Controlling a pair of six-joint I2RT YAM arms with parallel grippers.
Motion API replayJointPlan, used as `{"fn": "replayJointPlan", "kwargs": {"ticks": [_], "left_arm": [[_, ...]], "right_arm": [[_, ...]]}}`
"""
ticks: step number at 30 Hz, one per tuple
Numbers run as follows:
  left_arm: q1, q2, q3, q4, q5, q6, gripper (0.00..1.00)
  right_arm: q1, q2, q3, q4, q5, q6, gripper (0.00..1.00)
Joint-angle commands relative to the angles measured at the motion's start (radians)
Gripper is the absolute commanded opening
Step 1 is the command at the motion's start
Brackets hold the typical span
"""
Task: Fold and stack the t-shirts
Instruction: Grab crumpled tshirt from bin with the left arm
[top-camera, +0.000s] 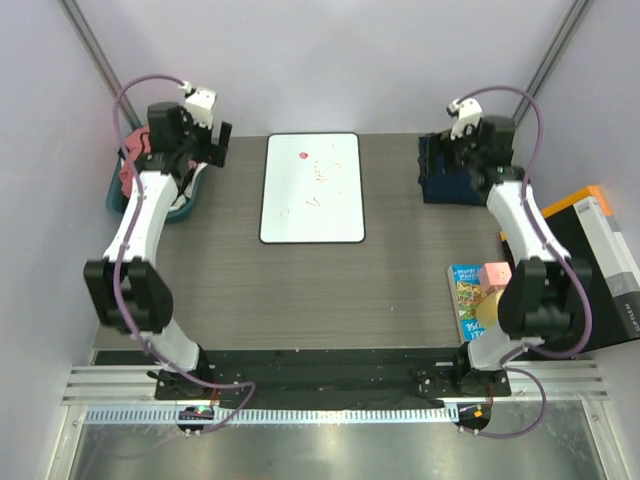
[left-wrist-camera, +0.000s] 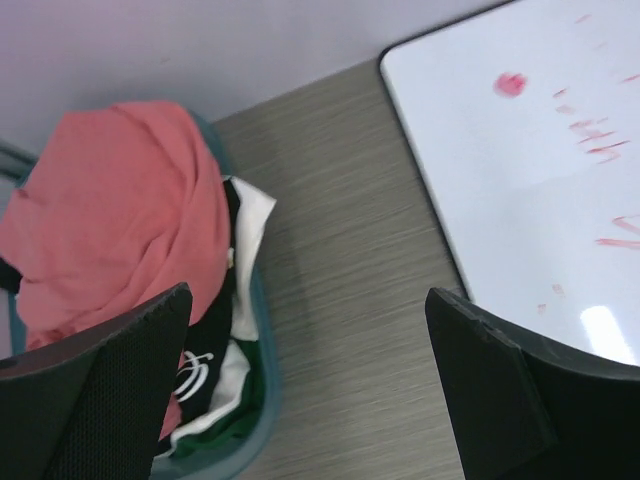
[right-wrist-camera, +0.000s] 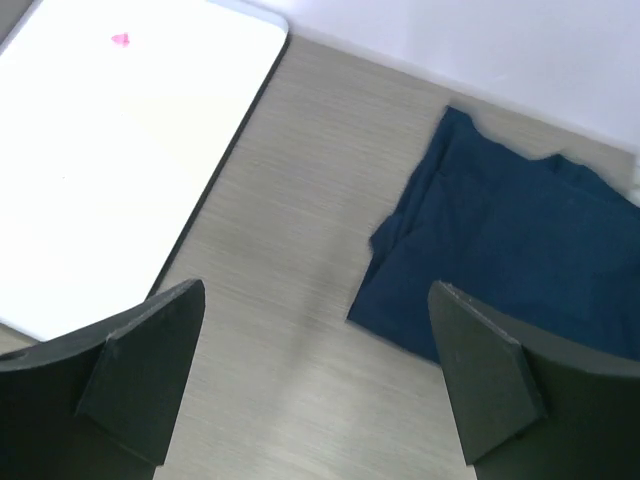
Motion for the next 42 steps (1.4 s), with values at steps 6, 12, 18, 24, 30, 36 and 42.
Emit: {"fn": "replayJointPlan", "kwargs": {"ticks": [6, 12, 18, 24, 30, 36, 42], "left_arm": [[0.069, 0.455, 0.408, -0.307, -0.412, 0.151, 0.95], [0.077, 0.526, 0.469, -0.206, -0.526, 0.21, 0.96], [0.077, 0.54, 0.483, -0.214, -0.517, 0.211, 0.79], [0.077, 0.537, 0.448, -0.223, -0.486, 0.233, 0.68], [0.077, 0.603, 0.449, -0.2, -0.509, 0.265, 0.22], [0.077, 0.652, 0.511, -0.215, -0.501, 0.25, 0.0], [0.06, 0.47, 0.517, -0.234, -0.223, 0.136, 0.0]], "right_arm": [[0.0, 0.176, 0.223, -0.531, -0.146, -0.142, 1.0], [0.003, 0.164, 0.186, -0.514, -0.152, -0.136, 1.0], [0.005, 0.167, 0.175, -0.517, -0.137, -0.153, 1.0], [0.006, 0.209, 0.21, -0.516, -0.14, -0.154, 1.0], [0.02, 0.242, 0.243, -0.516, -0.149, -0.153, 1.0], [0.025, 0.242, 0.252, -0.514, -0.15, -0.157, 1.0], [0.026, 0.221, 0.227, -0.519, -0.143, -0.176, 1.0]]}}
